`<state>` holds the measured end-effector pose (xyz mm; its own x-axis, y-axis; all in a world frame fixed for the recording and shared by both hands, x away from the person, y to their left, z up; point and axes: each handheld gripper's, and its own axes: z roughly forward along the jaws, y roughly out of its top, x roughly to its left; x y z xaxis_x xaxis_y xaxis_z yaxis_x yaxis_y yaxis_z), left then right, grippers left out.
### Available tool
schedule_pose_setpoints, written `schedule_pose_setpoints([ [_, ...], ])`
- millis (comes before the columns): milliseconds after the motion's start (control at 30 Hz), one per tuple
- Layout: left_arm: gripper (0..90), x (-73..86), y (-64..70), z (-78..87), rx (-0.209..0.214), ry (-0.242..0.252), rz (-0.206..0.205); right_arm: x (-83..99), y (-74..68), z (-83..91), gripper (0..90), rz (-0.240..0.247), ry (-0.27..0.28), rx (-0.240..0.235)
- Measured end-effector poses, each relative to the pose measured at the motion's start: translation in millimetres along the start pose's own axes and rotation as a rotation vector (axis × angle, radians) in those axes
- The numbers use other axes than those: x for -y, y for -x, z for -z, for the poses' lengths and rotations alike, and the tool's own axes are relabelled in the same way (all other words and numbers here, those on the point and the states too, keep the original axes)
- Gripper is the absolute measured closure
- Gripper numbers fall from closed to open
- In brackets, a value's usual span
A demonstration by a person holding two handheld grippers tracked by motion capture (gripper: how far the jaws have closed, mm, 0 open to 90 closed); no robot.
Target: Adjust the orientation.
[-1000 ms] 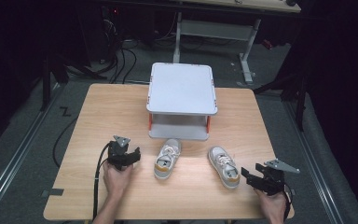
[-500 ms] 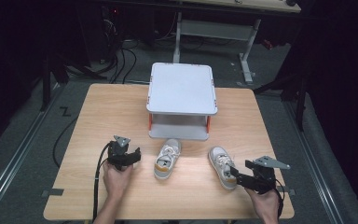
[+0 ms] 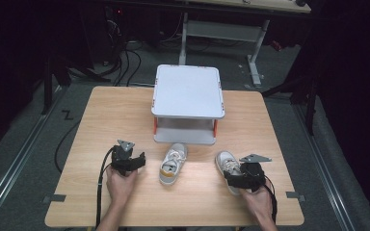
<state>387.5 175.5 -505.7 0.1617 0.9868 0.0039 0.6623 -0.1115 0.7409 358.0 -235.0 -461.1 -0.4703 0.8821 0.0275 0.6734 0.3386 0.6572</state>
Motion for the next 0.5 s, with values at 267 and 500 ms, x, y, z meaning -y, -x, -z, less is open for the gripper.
schedule_pose_setpoints([
  [267, 28.8, 0.0, 0.0, 0.0, 0.0, 0.0, 0.0, -0.9, 0.0, -2.3, 29.0, -0.009, -0.013, 0.012],
  [500, 28.7, -0.2, 0.0, -0.2, 0.002, 0.0, -0.002, 0.1, 0.0, -0.3, 35.4, -0.017, -0.004, 0.016],
])
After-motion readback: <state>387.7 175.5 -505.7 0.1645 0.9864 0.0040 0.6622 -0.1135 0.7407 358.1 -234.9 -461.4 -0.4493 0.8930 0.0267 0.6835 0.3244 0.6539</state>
